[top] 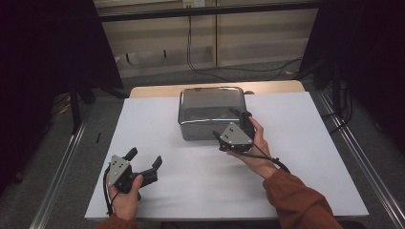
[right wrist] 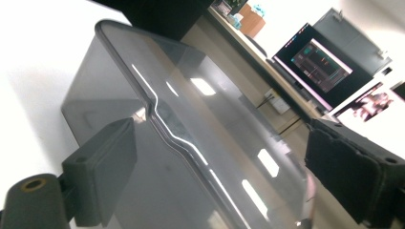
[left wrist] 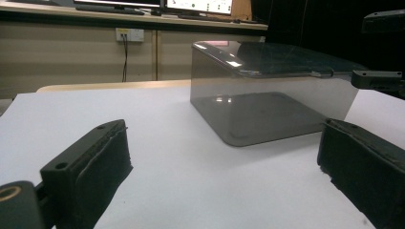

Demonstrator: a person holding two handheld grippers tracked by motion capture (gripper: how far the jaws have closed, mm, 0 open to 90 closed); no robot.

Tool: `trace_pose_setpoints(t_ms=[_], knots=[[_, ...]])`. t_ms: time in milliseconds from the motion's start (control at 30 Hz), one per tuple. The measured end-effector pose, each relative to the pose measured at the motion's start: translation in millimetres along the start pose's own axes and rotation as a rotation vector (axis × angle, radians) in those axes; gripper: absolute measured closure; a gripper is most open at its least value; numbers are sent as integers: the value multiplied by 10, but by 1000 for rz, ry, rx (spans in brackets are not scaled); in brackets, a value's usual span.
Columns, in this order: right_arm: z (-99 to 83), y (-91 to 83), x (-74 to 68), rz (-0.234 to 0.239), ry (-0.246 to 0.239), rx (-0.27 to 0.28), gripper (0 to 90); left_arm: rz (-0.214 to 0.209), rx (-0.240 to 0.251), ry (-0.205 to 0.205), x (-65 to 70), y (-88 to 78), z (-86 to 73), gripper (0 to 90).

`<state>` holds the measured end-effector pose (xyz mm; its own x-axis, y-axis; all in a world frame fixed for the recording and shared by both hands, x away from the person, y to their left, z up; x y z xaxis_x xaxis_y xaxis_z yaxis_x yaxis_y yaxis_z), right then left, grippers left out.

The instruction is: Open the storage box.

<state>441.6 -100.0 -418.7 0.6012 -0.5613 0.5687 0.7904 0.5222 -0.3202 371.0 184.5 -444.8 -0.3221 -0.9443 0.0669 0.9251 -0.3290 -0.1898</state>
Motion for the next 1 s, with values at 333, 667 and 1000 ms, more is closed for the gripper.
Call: trace_pose_setpoints(t_ms=[333, 667, 1000], knots=[[22, 59, -43, -31, -204, -74, 153, 0, -1, 5, -6, 2, -1, 37], [46, 106, -134, -58, -409, -135, 280, 0, -2, 4, -8, 3, -2, 37], [20, 157, -235, -36, -545, -178, 453, 1, -4, 8, -14, 6, -4, 37]])
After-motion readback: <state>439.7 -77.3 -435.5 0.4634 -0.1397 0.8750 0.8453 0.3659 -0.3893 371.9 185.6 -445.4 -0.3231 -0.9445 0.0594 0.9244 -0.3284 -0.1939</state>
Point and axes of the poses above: each handheld gripper's, and its own axes: y roughly forward along the jaws, z roughly out of its top, x roughly to its right, the point moved 7 cm from there along y, roughly forward along the jaws, and after that the axes turned 10 degrees about z, right-handed, at the moved point
